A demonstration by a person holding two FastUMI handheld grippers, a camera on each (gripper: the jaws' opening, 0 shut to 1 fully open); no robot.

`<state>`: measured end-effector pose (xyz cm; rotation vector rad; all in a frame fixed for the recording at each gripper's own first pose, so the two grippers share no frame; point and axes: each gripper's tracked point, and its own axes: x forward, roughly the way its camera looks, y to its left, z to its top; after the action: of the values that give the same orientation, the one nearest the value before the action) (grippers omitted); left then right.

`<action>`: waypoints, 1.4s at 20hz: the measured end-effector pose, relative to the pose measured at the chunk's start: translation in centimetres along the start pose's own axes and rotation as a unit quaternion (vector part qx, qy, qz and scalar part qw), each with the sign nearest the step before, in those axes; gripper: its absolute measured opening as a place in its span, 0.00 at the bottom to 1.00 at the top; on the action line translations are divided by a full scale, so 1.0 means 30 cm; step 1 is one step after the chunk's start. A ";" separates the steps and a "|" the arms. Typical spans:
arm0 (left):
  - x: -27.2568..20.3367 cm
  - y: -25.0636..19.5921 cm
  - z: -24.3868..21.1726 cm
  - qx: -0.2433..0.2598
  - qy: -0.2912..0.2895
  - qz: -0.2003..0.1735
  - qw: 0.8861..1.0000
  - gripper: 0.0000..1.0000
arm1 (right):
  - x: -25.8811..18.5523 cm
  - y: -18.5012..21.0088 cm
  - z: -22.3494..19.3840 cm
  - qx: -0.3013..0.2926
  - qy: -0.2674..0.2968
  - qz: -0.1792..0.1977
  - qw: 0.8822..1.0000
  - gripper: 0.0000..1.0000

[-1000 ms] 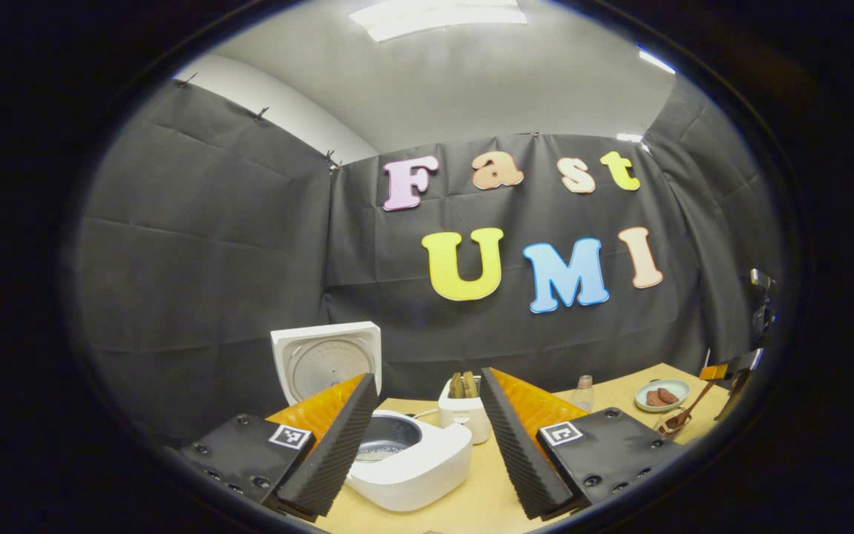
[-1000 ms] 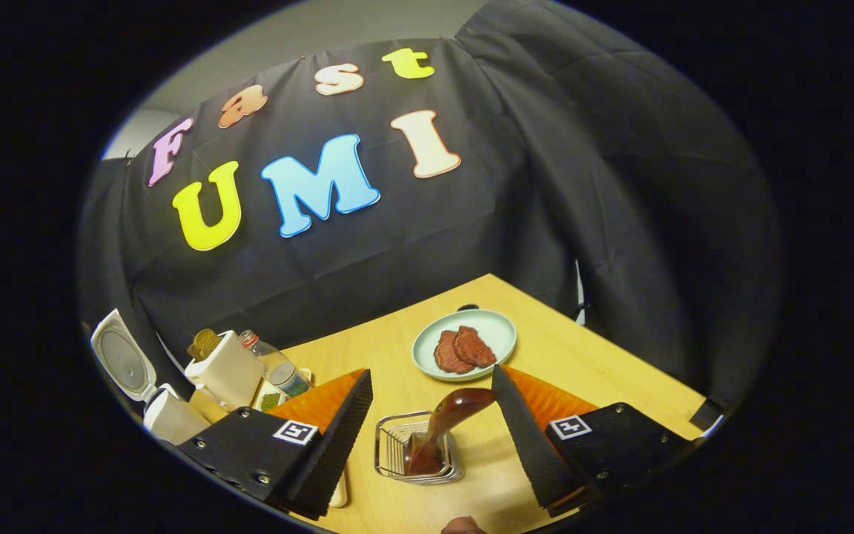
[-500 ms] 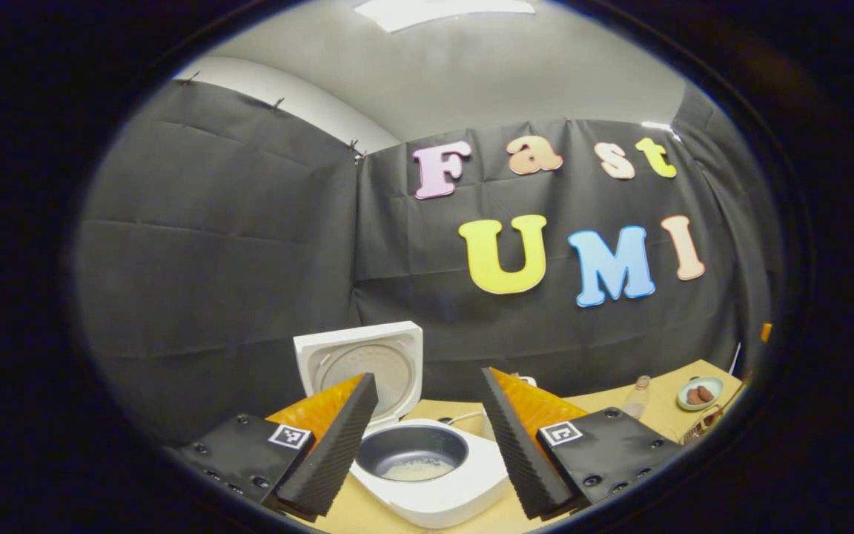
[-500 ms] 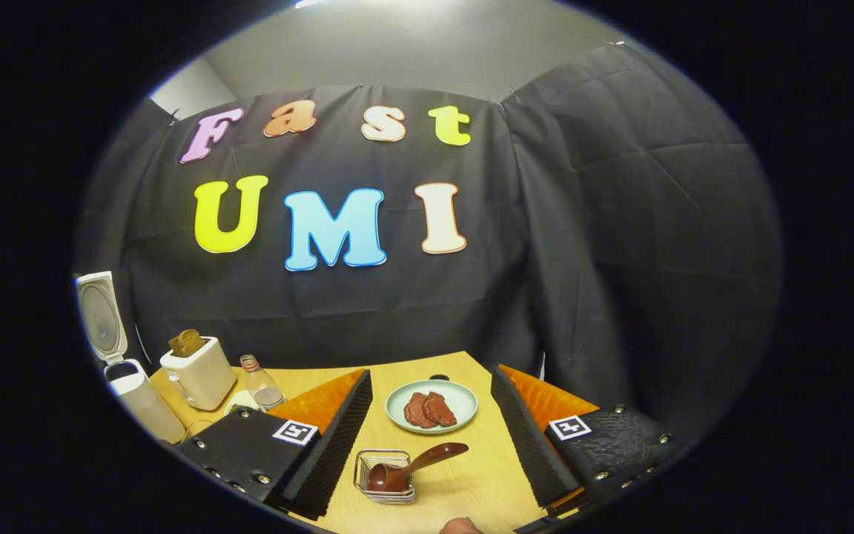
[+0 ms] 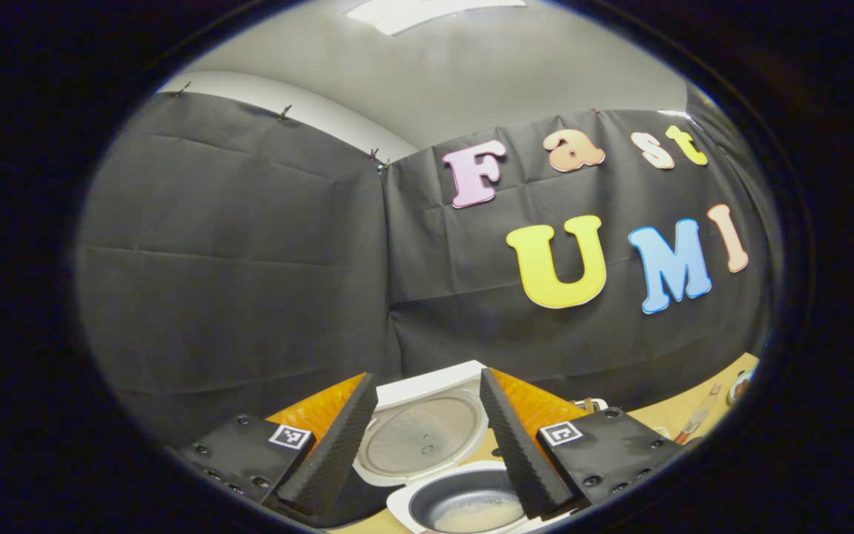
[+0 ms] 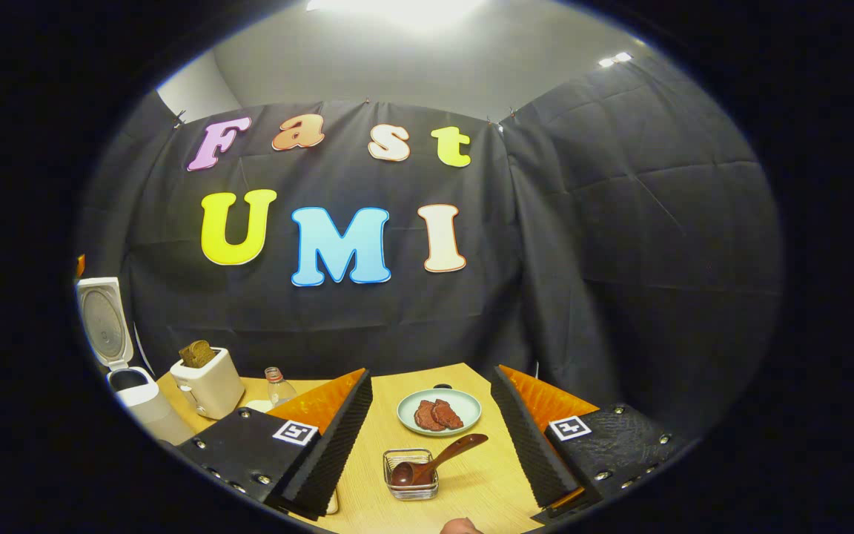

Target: Close the left gripper, press the button to open the rice cooker; take a wooden spoon from the chopstick holder with the right hand, scoop a spoonful of rice and pour it into the rice cooker, then put the wooden spoon back into the chopstick holder.

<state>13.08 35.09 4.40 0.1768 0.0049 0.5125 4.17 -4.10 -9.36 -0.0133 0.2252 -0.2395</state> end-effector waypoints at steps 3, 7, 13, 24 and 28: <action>0.126 0.047 -0.013 0.006 -0.001 0.020 1.000 0.94 | -0.044 0.038 -0.018 0.001 0.010 -0.002 1.000 0.97; 0.286 0.063 -0.092 0.003 0.026 0.034 0.999 0.95 | -0.090 0.070 -0.041 -0.015 0.013 -0.005 1.000 0.98; 0.481 0.097 -0.181 -0.013 0.079 0.057 0.995 0.95 | -0.124 0.068 -0.073 -0.036 0.030 -0.005 0.999 0.98; 0.496 0.100 -0.254 -0.061 0.133 0.062 0.987 0.98 | -0.087 0.044 -0.044 -0.046 0.027 0.021 0.998 0.98; 0.438 0.047 -0.240 -0.069 0.144 0.055 0.986 0.95 | -0.063 0.010 -0.046 -0.050 0.029 0.036 0.998 0.98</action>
<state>23.49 43.91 -1.94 -0.0340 0.2421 0.6430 2.14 -3.32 -10.29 -0.0970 0.2942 -0.1571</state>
